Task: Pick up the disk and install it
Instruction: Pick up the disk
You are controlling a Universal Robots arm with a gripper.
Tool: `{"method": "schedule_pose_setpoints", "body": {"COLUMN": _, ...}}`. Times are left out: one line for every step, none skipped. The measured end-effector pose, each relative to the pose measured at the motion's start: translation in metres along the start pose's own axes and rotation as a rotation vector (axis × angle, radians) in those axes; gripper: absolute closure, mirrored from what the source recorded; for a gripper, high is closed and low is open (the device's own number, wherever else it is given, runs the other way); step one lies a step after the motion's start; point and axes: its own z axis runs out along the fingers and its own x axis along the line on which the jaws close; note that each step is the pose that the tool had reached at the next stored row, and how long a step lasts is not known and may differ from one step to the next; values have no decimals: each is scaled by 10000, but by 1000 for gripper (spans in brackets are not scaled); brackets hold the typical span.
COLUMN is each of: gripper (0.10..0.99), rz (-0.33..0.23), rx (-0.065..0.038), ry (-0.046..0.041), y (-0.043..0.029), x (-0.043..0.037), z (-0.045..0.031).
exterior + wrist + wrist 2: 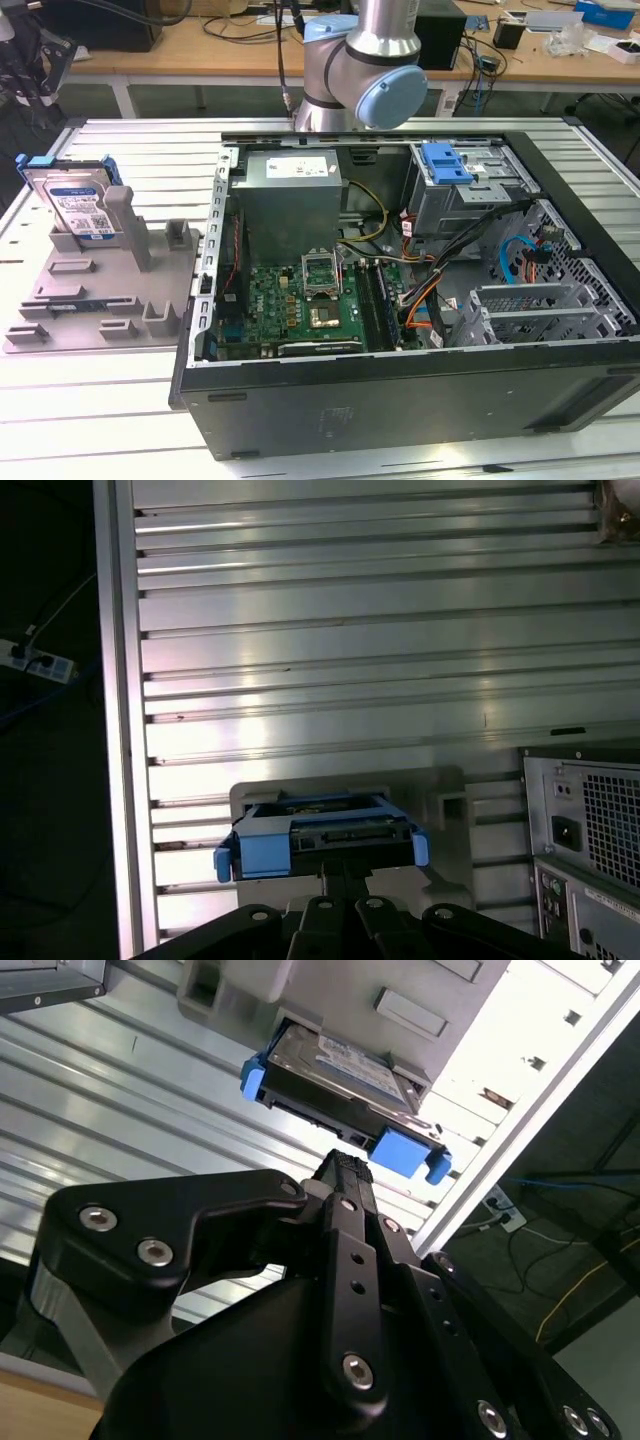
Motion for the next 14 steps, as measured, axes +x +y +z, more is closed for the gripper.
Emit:
{"method": "schedule_pose_setpoints", "body": {"gripper": 980, "rz": 0, "rx": 0, "ry": 2, "y": 0, "x": 0, "z": 1}}
{"method": "schedule_pose_setpoints", "body": {"gripper": 980, "rz": 1, "rx": 0, "ry": 20, "y": 0, "x": -1, "z": 4}}
{"method": "schedule_pose_setpoints", "body": {"gripper": 980, "rz": -3, "rx": 3, "ry": 54, "y": 0, "x": -2, "z": 4}}
{"method": "schedule_pose_setpoints", "body": {"gripper": 980, "rz": -76, "rx": 10, "ry": 170, "y": 0, "x": -3, "z": 6}}
{"method": "schedule_pose_setpoints", "body": {"gripper": 980, "rz": -220, "rx": 14, "ry": 251, "y": 0, "x": -2, "z": 8}}
{"method": "schedule_pose_setpoints", "body": {"gripper": 980, "rz": -380, "rx": 16, "ry": 308, "y": 0, "x": -3, "z": 9}}
{"method": "schedule_pose_setpoints", "body": {"gripper": 980, "rz": -634, "rx": 17, "ry": 377, "y": 0, "x": -3, "z": 11}}
{"method": "schedule_pose_setpoints", "body": {"gripper": 980, "rz": -774, "rx": 16, "ry": 398, "y": 0, "x": -2, "z": 12}}
{"method": "schedule_pose_setpoints", "body": {"gripper": 980, "rz": -903, "rx": 16, "ry": 415, "y": 0, "x": -3, "z": 13}}
{"method": "schedule_pose_setpoints", "body": {"gripper": 980, "rz": -1107, "rx": 17, "ry": 439, "y": 0, "x": -3, "z": 14}}
{"method": "schedule_pose_setpoints", "body": {"gripper": 980, "rz": -1260, "rx": 16, "ry": 456, "y": 0, "x": -3, "z": 15}}
{"method": "schedule_pose_setpoints", "body": {"gripper": 980, "rz": -1495, "rx": 16, "ry": 479, "y": 0, "x": -3, "z": 17}}
{"method": "schedule_pose_setpoints", "body": {"gripper": 980, "rz": -1654, "rx": 16, "ry": 496, "y": -1, "x": -3, "z": 18}}
{"method": "schedule_pose_setpoints", "body": {"gripper": 980, "rz": -1879, "rx": 16, "ry": 516, "y": -1, "x": -3, "z": 20}}
